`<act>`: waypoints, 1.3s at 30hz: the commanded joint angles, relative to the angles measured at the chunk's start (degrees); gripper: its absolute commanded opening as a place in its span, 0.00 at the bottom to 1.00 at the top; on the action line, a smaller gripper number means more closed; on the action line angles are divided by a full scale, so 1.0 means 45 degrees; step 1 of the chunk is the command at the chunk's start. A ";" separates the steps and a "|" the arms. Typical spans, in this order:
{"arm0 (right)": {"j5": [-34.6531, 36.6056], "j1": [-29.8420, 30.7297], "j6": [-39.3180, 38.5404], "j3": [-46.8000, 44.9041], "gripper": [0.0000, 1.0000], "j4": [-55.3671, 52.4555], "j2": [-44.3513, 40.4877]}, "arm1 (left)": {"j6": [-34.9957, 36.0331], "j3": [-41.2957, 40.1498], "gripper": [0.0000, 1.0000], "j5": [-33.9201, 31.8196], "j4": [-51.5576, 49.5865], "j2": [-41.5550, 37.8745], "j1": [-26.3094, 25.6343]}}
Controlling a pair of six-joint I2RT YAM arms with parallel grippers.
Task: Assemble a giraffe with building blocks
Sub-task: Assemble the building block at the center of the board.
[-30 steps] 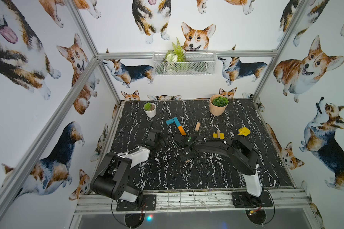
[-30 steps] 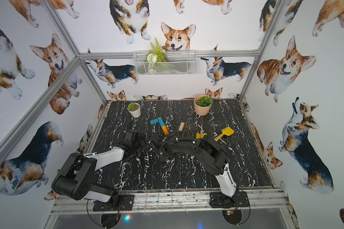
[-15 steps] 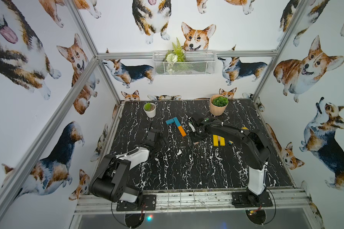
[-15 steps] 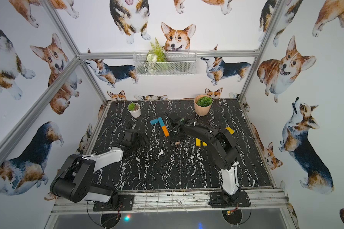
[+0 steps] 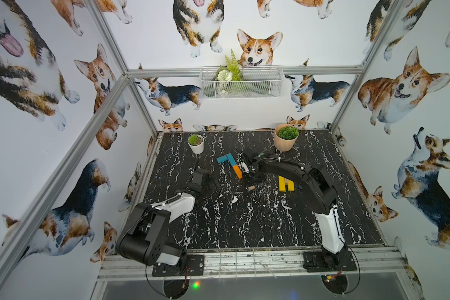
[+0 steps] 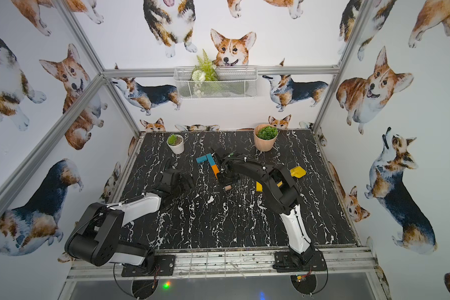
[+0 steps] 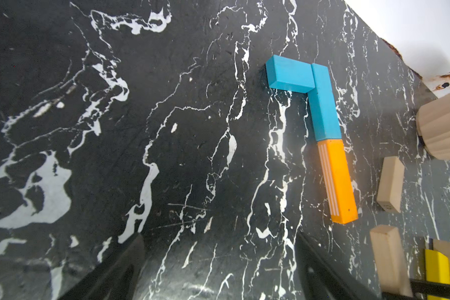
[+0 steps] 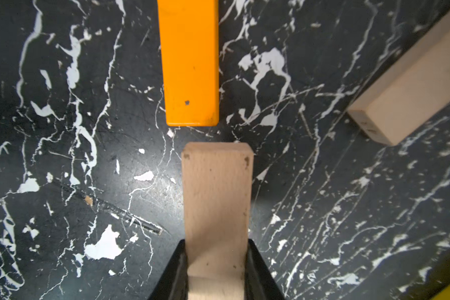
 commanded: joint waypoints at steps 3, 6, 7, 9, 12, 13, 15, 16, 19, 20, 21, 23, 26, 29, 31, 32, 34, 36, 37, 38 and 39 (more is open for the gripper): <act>0.0174 0.0226 -0.0010 0.0154 0.06 -0.0404 0.0283 | 0.0074 0.0013 0.93 -0.0064 0.0220 -0.0037 0.0037; 0.0175 0.0274 0.0048 0.0194 0.07 -0.0399 0.0441 | 0.0074 0.0030 0.93 -0.0021 0.0221 -0.0020 0.0030; 0.0185 0.0273 0.0067 0.0195 0.07 -0.0370 0.0480 | 0.0104 0.0032 0.93 -0.0010 0.0219 -0.0017 0.0038; 0.0173 0.0270 0.0093 0.0229 0.07 -0.0325 0.0561 | 0.0101 0.0032 0.93 0.0000 0.0219 -0.0040 0.0027; 0.0147 0.0269 0.0092 0.0362 0.07 -0.0341 0.0699 | 0.0104 0.0003 0.93 0.0034 0.0223 -0.0038 0.0029; 0.0141 0.0280 0.0094 0.0403 0.07 -0.0340 0.0729 | 0.0105 0.0013 0.93 0.0039 0.0238 -0.0038 0.0037; 0.0141 0.0276 0.0116 0.0465 0.08 -0.0343 0.0818 | 0.0082 0.0024 0.93 0.0078 0.0227 -0.0047 0.0042; 0.0186 0.0277 0.0122 0.0484 0.08 -0.0350 0.0836 | 0.0111 0.0013 0.93 0.0094 0.0250 -0.0037 0.0028; 0.0241 0.0270 0.0118 0.0561 0.08 -0.0362 0.0959 | 0.0107 0.0009 0.93 0.0078 0.0247 -0.0075 0.0035; 0.0252 0.0273 0.0122 0.0582 0.08 -0.0360 0.0988 | 0.0093 0.0008 0.93 0.0078 0.0243 -0.0080 0.0028; 0.0225 0.0282 0.0130 0.0603 0.08 -0.0365 0.1028 | 0.0094 0.0009 0.93 0.0095 0.0250 -0.0066 0.0027; 0.0211 0.0271 0.0146 0.0643 0.08 -0.0360 0.1089 | 0.0080 0.0030 0.93 0.0131 0.0250 -0.0028 0.0027; 0.0154 0.0281 0.0162 0.0680 0.08 -0.0360 0.1148 | 0.0074 0.0071 0.93 0.0217 0.0263 0.0056 0.0027; 0.0123 0.0279 0.0148 0.0757 0.08 -0.0378 0.1196 | 0.0075 0.0071 0.93 0.0225 0.0294 0.0059 0.0042; 0.0169 0.0269 0.0146 0.0833 0.08 -0.0418 0.1227 | 0.0074 0.0057 0.93 0.0241 0.0297 0.0060 0.0031; 0.0165 0.0284 0.0146 0.0867 0.08 -0.0442 0.1253 | 0.0074 0.0071 0.93 0.0243 0.0297 0.0053 0.0037; 0.0127 0.0280 0.0146 0.0916 0.08 -0.0457 0.1287 | 0.0074 0.0053 0.93 0.0238 0.0282 0.0044 0.0027; 0.0120 0.0289 0.0147 0.0959 0.08 -0.0495 0.1367 | 0.0079 0.0042 0.93 0.0234 0.0296 0.0040 0.0041; 0.0103 0.0289 0.0146 0.0975 0.09 -0.0515 0.1385 | 0.0084 0.0052 0.93 0.0233 0.0296 0.0022 0.0029; 0.0099 0.0321 0.0146 0.0994 0.09 -0.0531 0.1410 | 0.0089 0.0054 0.93 0.0224 0.0287 0.0017 0.0036; 0.0098 0.0323 0.0151 0.1025 0.09 -0.0535 0.1418 | 0.0074 0.0042 0.93 0.0228 0.0275 0.0018 0.0030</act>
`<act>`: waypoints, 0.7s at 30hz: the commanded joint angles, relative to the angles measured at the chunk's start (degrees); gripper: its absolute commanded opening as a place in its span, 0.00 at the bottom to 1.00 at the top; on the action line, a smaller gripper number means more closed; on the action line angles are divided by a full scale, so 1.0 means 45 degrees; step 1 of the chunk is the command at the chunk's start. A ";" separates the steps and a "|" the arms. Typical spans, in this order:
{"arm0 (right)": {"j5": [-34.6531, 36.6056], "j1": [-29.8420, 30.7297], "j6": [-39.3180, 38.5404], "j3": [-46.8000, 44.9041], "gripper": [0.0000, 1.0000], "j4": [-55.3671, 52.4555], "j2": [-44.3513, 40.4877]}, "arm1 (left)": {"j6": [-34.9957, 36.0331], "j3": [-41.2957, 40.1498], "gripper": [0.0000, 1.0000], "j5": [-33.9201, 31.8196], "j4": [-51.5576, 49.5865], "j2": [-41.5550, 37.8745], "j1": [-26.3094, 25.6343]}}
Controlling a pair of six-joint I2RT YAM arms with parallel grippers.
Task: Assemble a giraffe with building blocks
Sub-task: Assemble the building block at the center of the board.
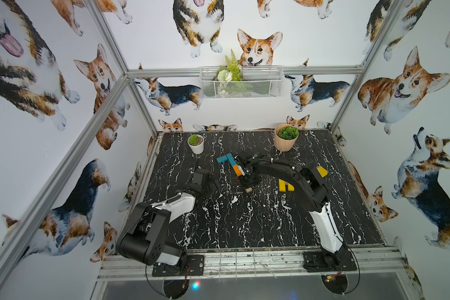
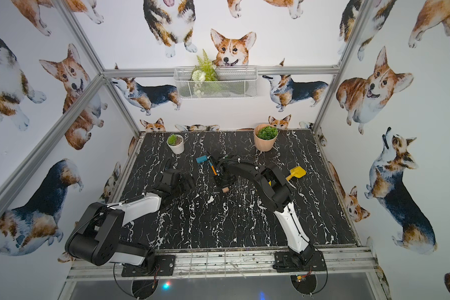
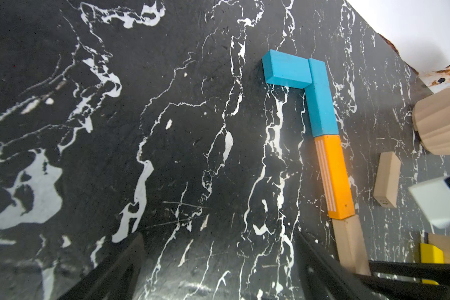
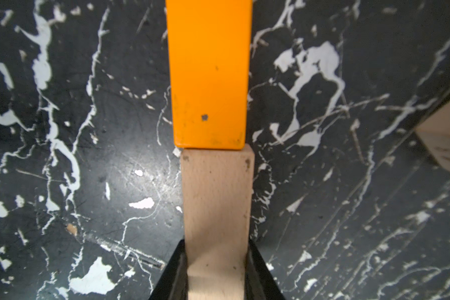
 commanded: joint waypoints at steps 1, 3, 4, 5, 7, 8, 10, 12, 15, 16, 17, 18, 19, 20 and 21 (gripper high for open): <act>-0.0047 0.0066 0.0074 0.0064 0.09 -0.0295 0.0183 | 0.0045 0.0052 0.93 -0.0005 0.0257 -0.0023 0.0030; -0.0026 0.0096 0.0067 0.0100 0.10 -0.0331 0.0230 | 0.0049 0.0052 0.93 -0.0004 0.0267 -0.0032 0.0037; 0.0006 0.0086 0.0054 0.0150 0.10 -0.0366 0.0279 | 0.0040 0.0047 0.93 -0.0004 0.0268 -0.0029 0.0029; 0.0046 0.0087 0.0068 0.0209 0.11 -0.0422 0.0305 | 0.0047 0.0062 0.93 -0.0009 0.0263 -0.0022 0.0046; 0.0032 0.0085 0.0053 0.0219 0.12 -0.0454 0.0328 | 0.0065 0.0057 0.93 -0.0004 0.0243 -0.0044 0.0027; 0.0023 0.0107 0.0061 0.0211 0.14 -0.0454 0.0329 | 0.0072 0.0042 0.93 -0.0004 0.0246 -0.0051 0.0033; 0.0003 0.0131 0.0072 0.0199 0.22 -0.0440 0.0280 | 0.0069 0.0052 0.93 -0.0028 0.0237 -0.0082 0.0028; 0.0007 0.0124 0.0093 0.0180 0.30 -0.0454 0.0253 | 0.0094 0.0037 0.93 -0.0036 0.0225 -0.0104 0.0038; 0.0027 0.0125 0.0104 0.0179 0.39 -0.0434 0.0079 | 0.0156 0.0032 0.93 -0.0082 0.0226 -0.0146 0.0027; 0.0029 0.0127 0.0093 0.0179 0.41 -0.0434 -0.0022 | 0.0221 0.0032 0.93 -0.0123 0.0235 -0.0144 0.0037; -0.0025 0.0125 0.0092 0.0204 0.45 -0.0434 -0.0124 | 0.0347 0.0048 0.93 -0.0191 0.0210 -0.0167 0.0027; -0.0036 0.0125 0.0038 0.0215 0.48 -0.0468 -0.0223 | 0.0475 0.0064 0.93 -0.0333 0.0147 -0.0217 0.0034; 0.0003 0.0112 -0.0003 0.0237 0.52 -0.0528 -0.0384 | 0.0642 0.0076 0.93 -0.0533 0.0074 -0.0312 0.0032; 0.0031 0.0115 -0.0058 0.0224 0.56 -0.0563 -0.0568 | 0.0817 0.0035 0.93 -0.0767 0.0052 -0.0466 0.0030; 0.0077 0.0087 -0.0082 0.0176 0.59 -0.0559 -0.0765 | 0.0974 -0.0042 0.93 -0.0956 0.0094 -0.0601 0.0032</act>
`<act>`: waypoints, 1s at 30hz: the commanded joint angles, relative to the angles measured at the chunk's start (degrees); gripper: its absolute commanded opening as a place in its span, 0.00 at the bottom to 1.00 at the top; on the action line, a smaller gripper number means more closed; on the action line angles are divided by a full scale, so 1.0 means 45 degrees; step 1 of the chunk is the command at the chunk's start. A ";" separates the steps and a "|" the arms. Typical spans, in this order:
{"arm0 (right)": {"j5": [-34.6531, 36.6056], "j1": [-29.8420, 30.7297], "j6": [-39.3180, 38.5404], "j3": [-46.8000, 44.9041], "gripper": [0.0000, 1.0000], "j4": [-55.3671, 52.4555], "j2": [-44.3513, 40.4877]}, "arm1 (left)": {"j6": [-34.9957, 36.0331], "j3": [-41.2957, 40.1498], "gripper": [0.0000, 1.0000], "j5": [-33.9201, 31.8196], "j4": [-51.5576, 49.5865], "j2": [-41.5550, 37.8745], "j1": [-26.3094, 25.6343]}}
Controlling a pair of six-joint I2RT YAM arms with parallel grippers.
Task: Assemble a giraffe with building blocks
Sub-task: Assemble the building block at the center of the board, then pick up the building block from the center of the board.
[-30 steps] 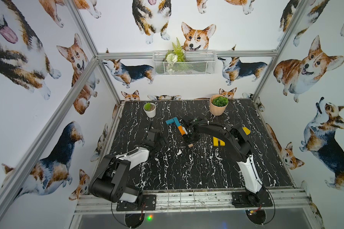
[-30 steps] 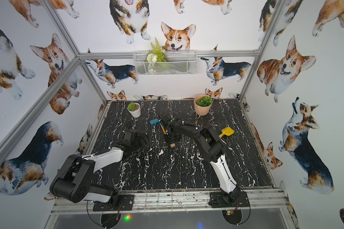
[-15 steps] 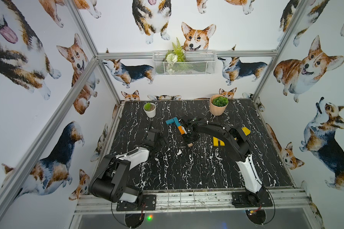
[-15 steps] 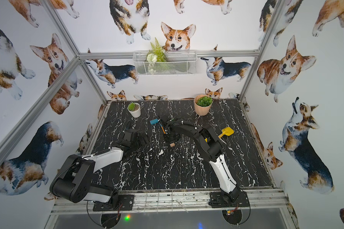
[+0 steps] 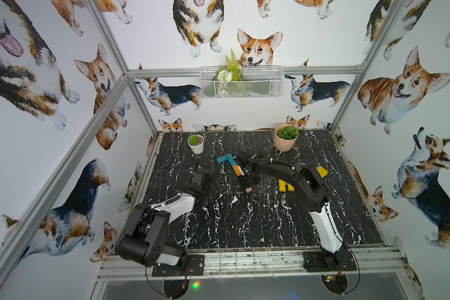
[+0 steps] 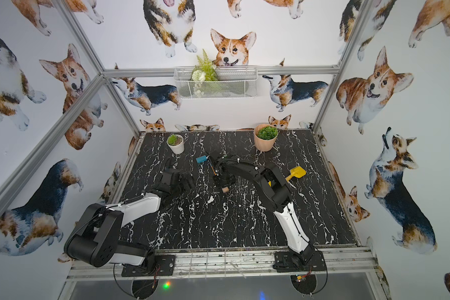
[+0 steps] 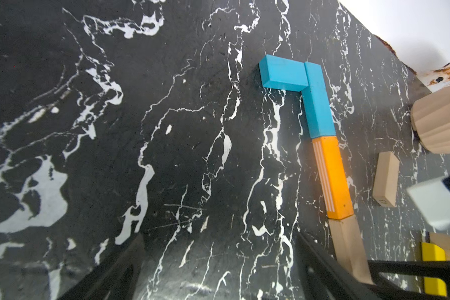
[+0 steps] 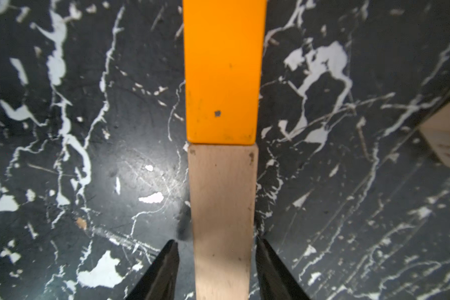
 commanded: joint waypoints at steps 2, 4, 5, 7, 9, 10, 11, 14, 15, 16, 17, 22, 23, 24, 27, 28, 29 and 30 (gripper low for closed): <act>0.0063 -0.0121 -0.0093 -0.0306 0.63 -0.0170 -0.1078 | 0.0940 -0.0203 0.94 -0.1078 0.0319 -0.0582 0.0028; 0.0000 -0.0322 -0.0045 -0.0834 0.70 0.0076 -0.1834 | 0.1350 -0.0206 0.94 -0.1334 0.0368 -0.0738 0.0027; -0.0066 -0.0446 0.0015 -0.1226 0.73 0.0279 -0.2311 | 0.1471 -0.0099 0.94 -0.1405 0.0228 -0.0826 0.0042; -0.0107 -0.0812 0.0232 -0.2298 0.75 0.0844 -0.3380 | 0.1522 0.0066 0.94 -0.1268 -0.0045 -0.1061 0.0013; 0.0174 -0.1261 0.0602 -0.3759 0.76 0.1740 -0.4691 | 0.1175 0.0185 0.94 -0.0825 -0.0057 -0.1280 -0.0158; 0.0524 -0.1579 0.0926 -0.4745 0.76 0.2375 -0.5501 | 0.0837 0.0341 0.94 -0.0528 -0.0075 -0.1242 -0.0291; 0.0933 -0.1971 0.1275 -0.5832 0.77 0.3054 -0.6320 | 0.0484 0.0547 0.94 -0.0192 -0.0166 -0.1072 -0.0480; 0.1920 -0.3338 0.2405 -0.8766 0.76 0.4651 -0.8469 | 0.0196 0.1811 0.93 -0.0240 -0.1197 -0.0125 -0.1744; 0.2210 -0.3762 0.2752 -0.9538 0.76 0.4954 -0.9050 | 0.0389 0.2359 0.93 -0.0493 -0.1661 0.0192 -0.2284; 0.2550 -0.4200 0.3089 -1.0333 0.76 0.5301 -0.9735 | 0.0616 0.3071 0.93 -0.0876 -0.2203 0.0625 -0.2925; 0.2856 -0.4511 0.3294 -1.0864 0.76 0.5549 -1.0274 | 0.0727 0.3902 0.93 -0.1080 -0.2779 0.1000 -0.3429; 0.5071 -0.5106 0.3623 -1.3072 0.77 0.6316 -1.2708 | 0.0515 0.6938 0.92 -0.0870 -0.4186 0.3418 -0.5076; 0.5441 -0.5101 0.3562 -1.3330 0.77 0.6410 -1.3042 | 0.0590 0.7411 0.92 -0.0758 -0.4279 0.3864 -0.5311; 0.5929 -0.5101 0.3503 -1.3604 0.77 0.6527 -1.3376 | 0.0682 0.7898 0.92 -0.0685 -0.4418 0.4302 -0.5525; 0.6892 -0.5144 0.3218 -1.4310 0.77 0.6853 -1.4326 | 0.1186 0.9628 0.92 -0.0395 -0.5148 0.5748 -0.6118; 0.7215 -0.5168 0.3279 -1.4673 0.77 0.6975 -1.4789 | 0.1321 1.0060 0.92 -0.0330 -0.5454 0.6102 -0.6231; 0.7296 -0.5163 0.3443 -1.4902 0.78 0.7032 -1.5060 | 0.1498 1.0707 0.91 -0.0269 -0.5825 0.6550 -0.6387; 0.7277 -0.5180 0.3511 -1.5137 0.78 0.7245 -1.5354 | 0.1694 1.1229 0.91 -0.0242 -0.6162 0.7006 -0.6535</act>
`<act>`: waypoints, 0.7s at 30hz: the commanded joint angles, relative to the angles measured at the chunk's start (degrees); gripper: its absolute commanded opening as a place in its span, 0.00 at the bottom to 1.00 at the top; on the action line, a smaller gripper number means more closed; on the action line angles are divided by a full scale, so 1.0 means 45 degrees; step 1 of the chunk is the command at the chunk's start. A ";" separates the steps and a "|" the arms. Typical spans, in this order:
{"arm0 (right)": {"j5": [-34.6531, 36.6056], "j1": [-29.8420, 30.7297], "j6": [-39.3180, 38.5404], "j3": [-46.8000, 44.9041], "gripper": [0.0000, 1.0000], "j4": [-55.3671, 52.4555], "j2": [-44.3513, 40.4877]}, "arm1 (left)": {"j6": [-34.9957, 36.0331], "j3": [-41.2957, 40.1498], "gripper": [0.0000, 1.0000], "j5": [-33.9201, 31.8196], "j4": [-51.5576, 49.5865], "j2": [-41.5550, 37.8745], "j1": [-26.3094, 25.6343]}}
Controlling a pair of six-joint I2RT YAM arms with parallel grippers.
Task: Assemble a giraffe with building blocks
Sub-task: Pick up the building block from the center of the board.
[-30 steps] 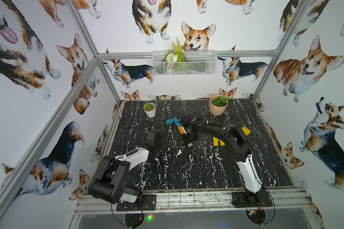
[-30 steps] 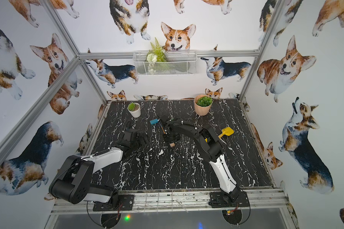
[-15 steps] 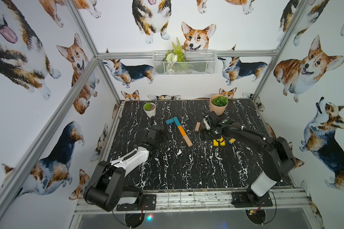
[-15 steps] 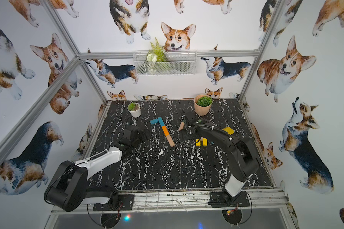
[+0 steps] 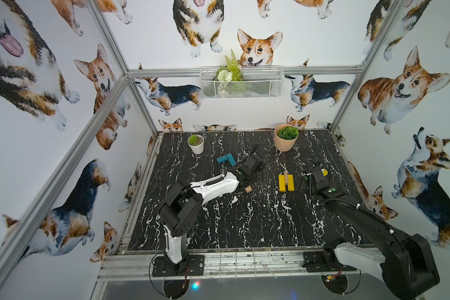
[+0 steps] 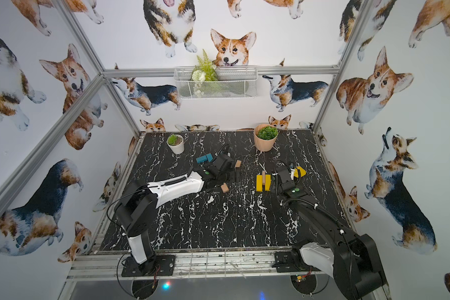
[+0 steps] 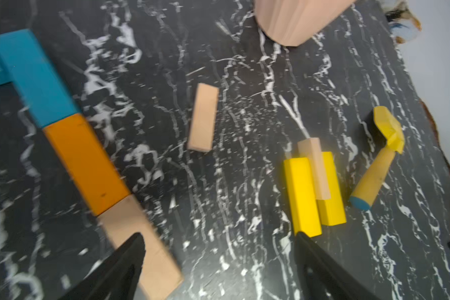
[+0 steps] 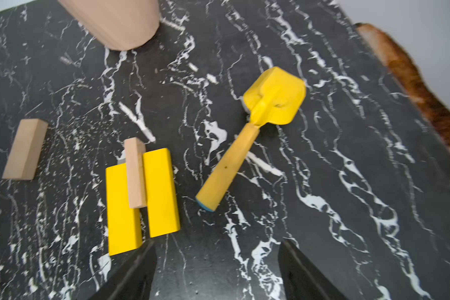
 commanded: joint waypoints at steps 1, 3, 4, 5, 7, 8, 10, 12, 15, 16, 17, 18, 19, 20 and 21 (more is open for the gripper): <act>0.1254 -0.0034 0.0324 -0.1047 0.80 0.1341 -0.1274 | 0.0843 0.1793 0.91 0.0251 -0.1710 0.1326 -0.0460; 0.1005 -0.0062 0.0341 -0.1560 0.82 0.1772 -0.1812 | 0.1057 0.2770 0.90 0.0324 -0.2225 0.2083 -0.0700; 0.1047 -0.0057 0.0401 -0.1646 0.82 0.1720 -0.1950 | 0.1102 0.3306 0.90 0.0401 -0.2527 0.2486 -0.0814; 0.1137 -0.0065 0.0462 -0.1684 0.82 0.1616 -0.1979 | 0.1097 0.3633 0.89 0.0434 -0.2738 0.2737 -0.0883; 0.1242 -0.0078 0.0606 -0.1762 0.82 0.1573 -0.2000 | 0.1065 0.4301 0.88 0.0548 -0.3082 0.3221 -0.1064; 0.1241 -0.0090 0.0579 -0.1839 0.82 0.1684 -0.1982 | 0.1087 0.4535 0.88 0.0539 -0.3236 0.3429 -0.1155; 0.1268 -0.0101 0.0662 -0.1920 0.85 0.1789 -0.1874 | 0.1193 0.4993 0.87 0.0337 -0.3572 0.3765 -0.1417; 0.1249 -0.0110 0.0706 -0.1959 0.86 0.1843 -0.1722 | 0.1316 0.5263 0.87 0.0140 -0.3858 0.3942 -0.1585; 0.1205 -0.0137 0.0782 -0.1941 0.86 0.1848 -0.1590 | 0.1481 0.5613 0.87 0.0002 -0.4260 0.4270 -0.1926; 0.1205 -0.0146 0.0783 -0.1960 0.86 0.1846 -0.1619 | 0.1508 0.5733 0.87 0.0017 -0.4430 0.4415 -0.1985; 0.1210 -0.0150 0.0801 -0.1984 0.86 0.1885 -0.1663 | 0.1537 0.5877 0.87 0.0048 -0.4566 0.4568 -0.2013; 0.1141 -0.0161 0.0803 -0.2030 0.86 0.1957 -0.1722 | 0.1532 0.6025 0.87 0.0117 -0.4719 0.4669 -0.2003; 0.1073 -0.0159 0.0784 -0.2086 0.86 0.2044 -0.1783 | 0.1544 0.6255 0.87 0.0241 -0.4963 0.4862 -0.2015; 0.1035 -0.0160 0.0783 -0.2121 0.86 0.2084 -0.1823 | 0.1534 0.6423 0.86 0.0317 -0.5126 0.4995 -0.2022; 0.1011 -0.0175 0.0783 -0.2161 0.86 0.2130 -0.1861 | 0.1527 0.6579 0.86 0.0423 -0.5227 0.5112 -0.2066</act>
